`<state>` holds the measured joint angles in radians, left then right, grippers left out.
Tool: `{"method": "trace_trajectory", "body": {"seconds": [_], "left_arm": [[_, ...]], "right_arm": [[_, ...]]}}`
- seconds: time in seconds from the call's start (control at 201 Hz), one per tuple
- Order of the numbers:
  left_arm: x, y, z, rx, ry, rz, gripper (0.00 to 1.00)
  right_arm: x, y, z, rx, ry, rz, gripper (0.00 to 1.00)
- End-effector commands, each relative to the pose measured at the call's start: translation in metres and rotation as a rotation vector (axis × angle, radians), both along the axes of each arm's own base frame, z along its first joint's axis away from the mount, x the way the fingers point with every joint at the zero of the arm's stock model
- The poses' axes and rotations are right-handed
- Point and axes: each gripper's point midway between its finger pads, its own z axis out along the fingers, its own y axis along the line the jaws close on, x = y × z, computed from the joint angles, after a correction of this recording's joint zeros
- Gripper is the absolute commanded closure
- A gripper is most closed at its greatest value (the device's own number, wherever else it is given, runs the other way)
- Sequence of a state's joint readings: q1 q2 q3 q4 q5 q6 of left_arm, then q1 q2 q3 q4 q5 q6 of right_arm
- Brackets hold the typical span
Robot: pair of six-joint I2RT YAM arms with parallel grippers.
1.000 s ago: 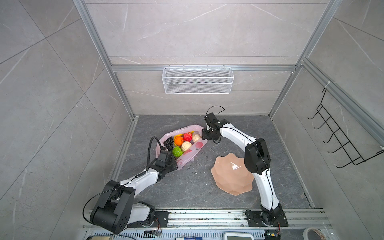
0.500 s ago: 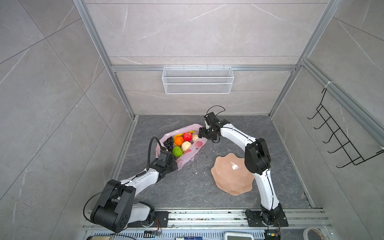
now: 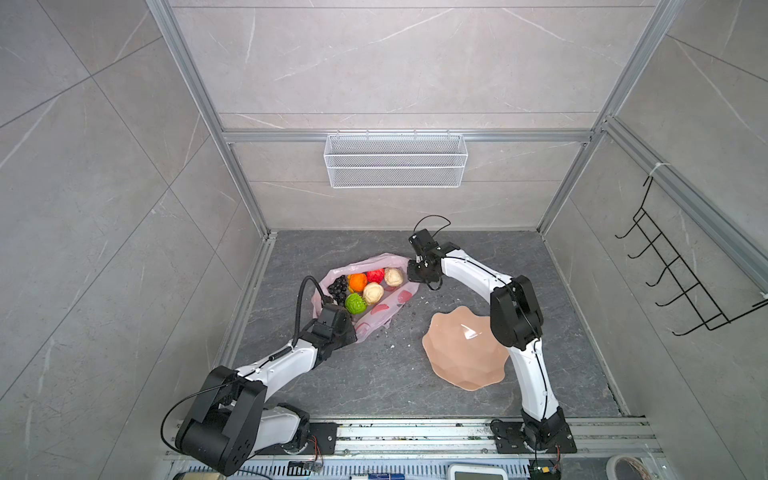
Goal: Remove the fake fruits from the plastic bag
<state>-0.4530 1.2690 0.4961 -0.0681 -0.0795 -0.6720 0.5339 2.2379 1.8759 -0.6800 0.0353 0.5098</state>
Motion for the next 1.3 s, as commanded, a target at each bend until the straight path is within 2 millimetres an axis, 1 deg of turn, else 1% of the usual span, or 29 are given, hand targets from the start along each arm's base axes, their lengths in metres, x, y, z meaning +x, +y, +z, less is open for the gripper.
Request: {"method": "trace_trajectory", "body": {"seconds": [0.0,0.164,0.314,0.403,0.548,0.593,0.657,0.757,0.817,0.901,0.986,1.046,1.111,1.155,1.225,1.3], "left_arm": [[-0.011,-0.006,-0.001,0.001,0.008,-0.001,0.83],[-0.022,-0.024,-0.004,0.009,0.015,-0.046,0.81],[-0.029,-0.042,-0.005,0.016,0.017,-0.098,0.8],[-0.03,-0.048,-0.002,0.017,0.006,-0.114,0.76],[-0.035,-0.054,0.008,0.043,-0.01,-0.138,0.67],[-0.037,-0.052,0.011,0.064,-0.009,-0.138,0.63],[-0.039,-0.044,0.019,0.09,-0.011,-0.12,0.51],[-0.04,-0.033,0.038,0.096,-0.059,-0.093,0.39],[-0.041,-0.029,0.051,0.087,-0.088,-0.086,0.34],[-0.043,-0.024,0.069,0.084,-0.12,-0.08,0.32],[-0.042,-0.021,0.093,0.109,-0.167,-0.107,0.28],[-0.035,-0.013,0.11,0.179,-0.215,-0.12,0.21],[-0.022,-0.001,0.122,0.244,-0.215,-0.093,0.2],[-0.012,0.006,0.124,0.265,-0.185,-0.073,0.2],[0.005,0.009,0.121,0.261,-0.142,-0.056,0.2],[0.021,0.012,0.111,0.27,-0.086,-0.034,0.2]], "right_arm": [[-0.002,-0.018,0.035,-0.003,-0.096,-0.019,0.84],[-0.015,-0.036,0.033,0.006,-0.101,-0.034,0.85],[-0.023,-0.052,0.03,0.002,-0.102,-0.057,0.85],[-0.026,-0.059,0.029,0.006,-0.098,-0.067,0.85],[-0.029,-0.069,0.026,-0.003,-0.095,-0.076,0.85],[-0.03,-0.07,0.028,-0.003,-0.098,-0.075,0.85],[-0.03,-0.069,0.028,-0.001,-0.096,-0.068,0.85],[-0.03,-0.064,0.031,0.023,-0.098,-0.055,0.85],[-0.029,-0.062,0.033,0.035,-0.099,-0.051,0.85],[-0.028,-0.059,0.035,0.047,-0.101,-0.046,0.85],[-0.027,-0.058,0.039,0.053,-0.106,-0.044,0.85],[-0.027,-0.057,0.04,0.06,-0.109,-0.044,0.85],[-0.028,-0.056,0.042,0.067,-0.109,-0.041,0.85],[-0.027,-0.056,0.043,0.071,-0.111,-0.041,0.85],[-0.027,-0.056,0.044,0.071,-0.113,-0.043,0.85],[-0.028,-0.058,0.044,0.062,-0.117,-0.044,0.85]]}}
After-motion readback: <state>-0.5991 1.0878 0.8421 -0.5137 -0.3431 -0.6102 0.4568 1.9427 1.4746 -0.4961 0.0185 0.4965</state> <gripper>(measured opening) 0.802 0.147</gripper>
